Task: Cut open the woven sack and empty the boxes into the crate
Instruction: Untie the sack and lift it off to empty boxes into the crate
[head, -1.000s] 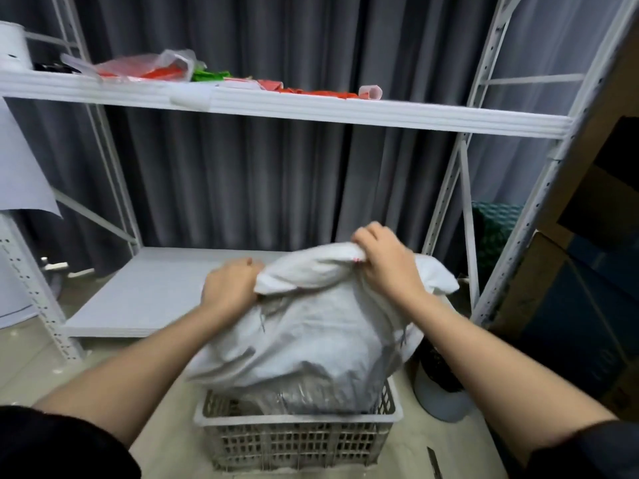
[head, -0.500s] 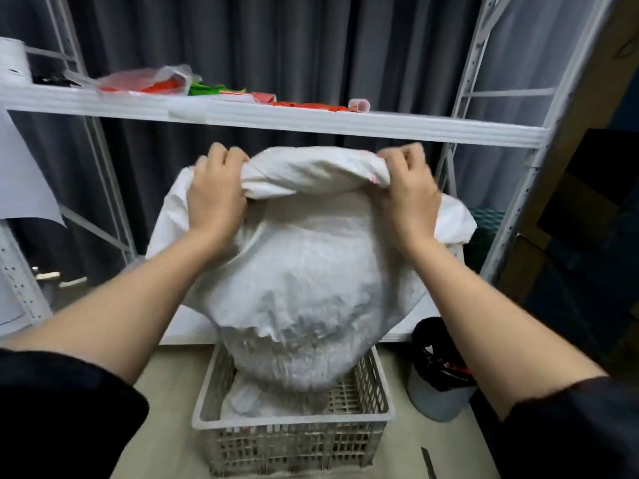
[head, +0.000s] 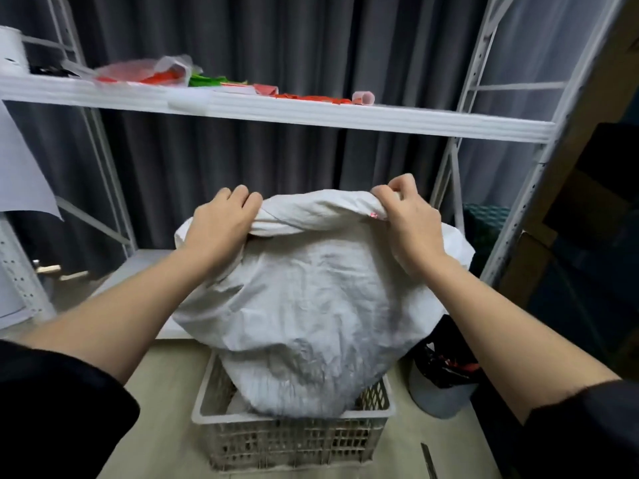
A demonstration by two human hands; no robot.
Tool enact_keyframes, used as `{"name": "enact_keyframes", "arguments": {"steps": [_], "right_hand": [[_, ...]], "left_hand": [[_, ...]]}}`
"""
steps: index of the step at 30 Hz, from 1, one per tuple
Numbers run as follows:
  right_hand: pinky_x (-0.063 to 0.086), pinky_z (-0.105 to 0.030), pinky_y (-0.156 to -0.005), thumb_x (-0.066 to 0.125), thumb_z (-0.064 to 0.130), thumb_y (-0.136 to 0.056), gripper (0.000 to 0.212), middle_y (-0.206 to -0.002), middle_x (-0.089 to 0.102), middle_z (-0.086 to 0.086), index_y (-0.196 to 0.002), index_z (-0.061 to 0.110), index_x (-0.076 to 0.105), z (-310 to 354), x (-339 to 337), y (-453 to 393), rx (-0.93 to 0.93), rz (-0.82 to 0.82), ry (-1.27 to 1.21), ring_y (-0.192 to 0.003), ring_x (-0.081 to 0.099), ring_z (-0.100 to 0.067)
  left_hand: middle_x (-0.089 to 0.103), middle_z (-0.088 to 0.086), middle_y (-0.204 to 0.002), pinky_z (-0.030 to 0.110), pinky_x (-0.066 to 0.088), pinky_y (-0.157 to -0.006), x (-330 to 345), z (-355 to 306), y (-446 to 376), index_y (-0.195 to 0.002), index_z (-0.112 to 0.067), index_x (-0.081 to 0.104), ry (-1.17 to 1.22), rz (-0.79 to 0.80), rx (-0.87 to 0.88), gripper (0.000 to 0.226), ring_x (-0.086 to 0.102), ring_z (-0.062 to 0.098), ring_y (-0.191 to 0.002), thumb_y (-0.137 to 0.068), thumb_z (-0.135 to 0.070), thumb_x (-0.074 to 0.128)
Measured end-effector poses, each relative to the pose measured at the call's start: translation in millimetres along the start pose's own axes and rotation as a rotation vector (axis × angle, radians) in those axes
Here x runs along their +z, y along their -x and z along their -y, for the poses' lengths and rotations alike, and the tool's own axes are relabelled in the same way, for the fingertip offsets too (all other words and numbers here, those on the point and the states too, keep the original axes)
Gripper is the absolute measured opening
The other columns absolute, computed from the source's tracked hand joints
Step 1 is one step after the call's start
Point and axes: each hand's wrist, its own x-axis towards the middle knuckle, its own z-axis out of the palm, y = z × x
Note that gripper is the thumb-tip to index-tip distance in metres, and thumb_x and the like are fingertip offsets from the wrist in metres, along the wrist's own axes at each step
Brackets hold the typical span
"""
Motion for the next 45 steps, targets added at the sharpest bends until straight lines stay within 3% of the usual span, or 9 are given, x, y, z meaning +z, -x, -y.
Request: {"name": "enact_keyframes", "arguments": {"steps": [7, 10, 13, 16, 22, 27, 31, 40, 45], "right_hand": [[0.036, -0.026, -0.06, 0.051, 0.011, -0.084, 0.025, -0.102, 0.041, 0.017, -0.099, 0.031, 0.05, -17, 7, 12, 0.121, -0.073, -0.144, -0.073, 0.048, -0.008], [0.045, -0.031, -0.063, 0.056, 0.0, -0.078, 0.039, -0.107, 0.041, 0.005, -0.105, 0.028, 0.049, -21, 10, 19, 0.041, -0.092, -0.092, -0.077, 0.052, -0.021], [0.042, -0.029, -0.061, 0.057, -0.003, -0.077, 0.043, -0.106, 0.04, 0.005, -0.104, 0.028, 0.047, -18, 14, 21, 0.012, -0.088, -0.116, -0.076, 0.052, -0.022], [0.036, -0.027, -0.061, 0.059, 0.0, -0.077, 0.045, -0.109, 0.039, 0.004, -0.108, 0.029, 0.045, -23, 13, 24, 0.019, -0.074, -0.089, -0.076, 0.053, -0.024], [0.042, -0.027, -0.065, 0.056, 0.026, -0.09, 0.045, -0.126, 0.051, -0.001, -0.132, 0.037, 0.043, -30, 26, 53, -0.197, 0.122, 0.102, -0.095, 0.06, -0.025], [0.056, -0.037, -0.047, 0.064, 0.018, -0.079, 0.069, -0.13, 0.054, -0.013, -0.139, 0.033, 0.034, -31, 67, 92, -0.208, 0.358, 0.211, -0.094, 0.065, -0.034], [0.058, -0.039, -0.074, 0.046, 0.052, -0.078, 0.077, -0.149, 0.03, -0.006, -0.147, 0.035, 0.018, -37, 86, 115, -0.179, 0.577, 0.163, -0.118, 0.052, -0.029], [0.049, -0.037, -0.073, 0.053, 0.042, -0.089, 0.051, -0.135, 0.038, 0.004, -0.135, 0.034, 0.032, -38, 105, 120, -0.075, 0.763, 0.062, -0.095, 0.062, -0.032], [0.025, -0.046, -0.11, 0.066, 0.071, -0.062, 0.121, -0.158, 0.012, -0.002, -0.152, 0.025, 0.0, -56, 117, 118, 0.025, 0.773, 0.291, -0.143, 0.02, -0.025]], "left_hand": [[0.028, -0.001, -0.147, 0.045, 0.036, -0.105, 4, 25, 14, -0.145, -0.039, 0.022, 0.459, 0.455, -0.141, 0.101, 0.041, 0.022, -0.129, -0.058, -0.069, 0.063], [0.025, -0.001, -0.152, 0.039, 0.042, -0.102, 8, 36, 27, -0.148, -0.039, 0.004, 0.47, 0.753, -0.233, 0.122, 0.043, 0.022, -0.13, -0.054, -0.06, 0.078], [0.062, -0.001, -0.117, 0.033, 0.047, -0.075, 18, 21, 34, -0.125, -0.029, 0.034, 0.259, 0.776, -0.214, 0.071, 0.057, 0.024, -0.094, -0.067, -0.049, 0.07], [0.062, 0.003, -0.095, 0.032, 0.037, -0.06, 23, 9, 32, -0.095, -0.02, 0.036, 0.071, 0.529, -0.236, 0.016, 0.06, 0.032, -0.08, -0.086, -0.023, 0.049], [0.054, 0.012, -0.098, 0.042, 0.04, -0.065, 16, 9, 24, -0.094, -0.012, 0.037, 0.346, 0.075, -0.604, 0.008, 0.057, 0.045, -0.078, -0.088, -0.008, 0.041], [0.049, 0.002, -0.11, 0.044, 0.048, -0.071, 33, 8, 58, -0.102, -0.02, 0.038, 0.556, 0.286, -0.43, 0.037, 0.058, 0.034, -0.087, -0.081, -0.034, 0.065], [0.04, -0.013, -0.124, 0.039, 0.05, -0.078, 32, 27, 86, -0.122, -0.031, 0.044, 0.55, 0.462, -0.133, 0.057, 0.059, 0.017, -0.093, -0.078, -0.066, 0.039], [0.05, -0.014, -0.135, 0.028, 0.044, -0.082, 57, -11, 64, -0.053, -0.023, 0.042, 0.48, 0.746, -0.079, 0.043, 0.054, 0.007, -0.105, -0.073, -0.061, 0.048], [0.053, -0.012, -0.123, 0.032, 0.043, -0.092, 64, -24, 76, -0.123, -0.024, 0.044, 0.456, 0.791, -0.058, 0.084, 0.053, 0.014, -0.112, -0.057, -0.071, 0.063]]}}
